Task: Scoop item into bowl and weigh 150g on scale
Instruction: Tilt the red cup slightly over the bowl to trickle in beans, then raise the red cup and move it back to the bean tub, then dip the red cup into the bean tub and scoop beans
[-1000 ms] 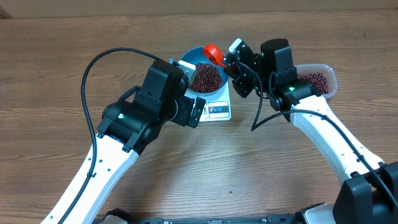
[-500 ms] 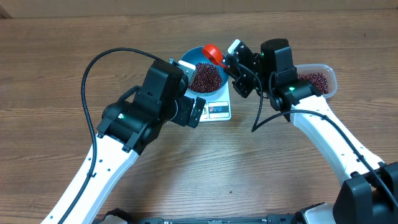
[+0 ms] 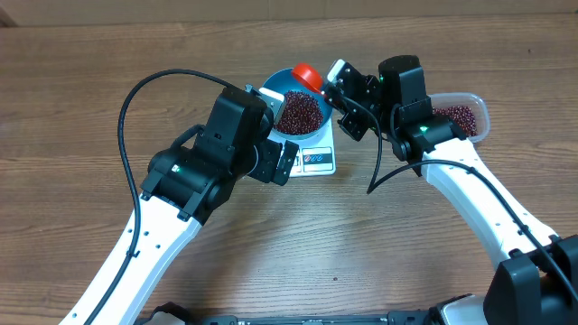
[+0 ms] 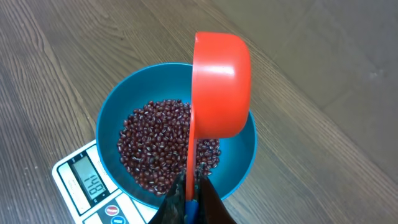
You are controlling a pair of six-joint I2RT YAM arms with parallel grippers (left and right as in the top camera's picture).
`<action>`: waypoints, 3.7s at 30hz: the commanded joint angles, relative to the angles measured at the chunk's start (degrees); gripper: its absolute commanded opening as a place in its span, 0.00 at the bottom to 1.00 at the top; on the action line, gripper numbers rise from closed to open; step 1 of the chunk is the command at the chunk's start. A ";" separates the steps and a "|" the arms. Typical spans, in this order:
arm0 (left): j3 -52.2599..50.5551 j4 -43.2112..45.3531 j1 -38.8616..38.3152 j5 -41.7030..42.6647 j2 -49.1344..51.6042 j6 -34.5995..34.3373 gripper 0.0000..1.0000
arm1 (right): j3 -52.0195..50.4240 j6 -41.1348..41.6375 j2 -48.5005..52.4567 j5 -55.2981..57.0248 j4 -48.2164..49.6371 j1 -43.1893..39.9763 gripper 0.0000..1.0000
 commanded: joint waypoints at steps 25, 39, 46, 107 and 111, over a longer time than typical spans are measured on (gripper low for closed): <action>0.92 0.22 -0.15 0.28 0.31 -0.20 0.99 | 0.68 -1.25 0.22 0.42 0.44 -0.22 0.04; 0.92 0.22 -0.15 0.28 0.31 -0.20 1.00 | 1.66 13.84 -7.52 26.27 -2.27 -2.12 0.04; 0.92 0.22 -0.15 0.28 0.31 -0.20 1.00 | 1.66 22.47 -8.66 28.20 -10.91 -11.41 0.04; 0.92 0.22 -0.15 0.28 0.31 -0.20 0.99 | -10.34 22.99 -0.59 15.69 -13.92 -27.21 0.04; 0.92 0.22 -0.15 0.28 0.31 -0.20 1.00 | -10.34 22.97 -0.37 15.67 -13.94 -27.21 0.04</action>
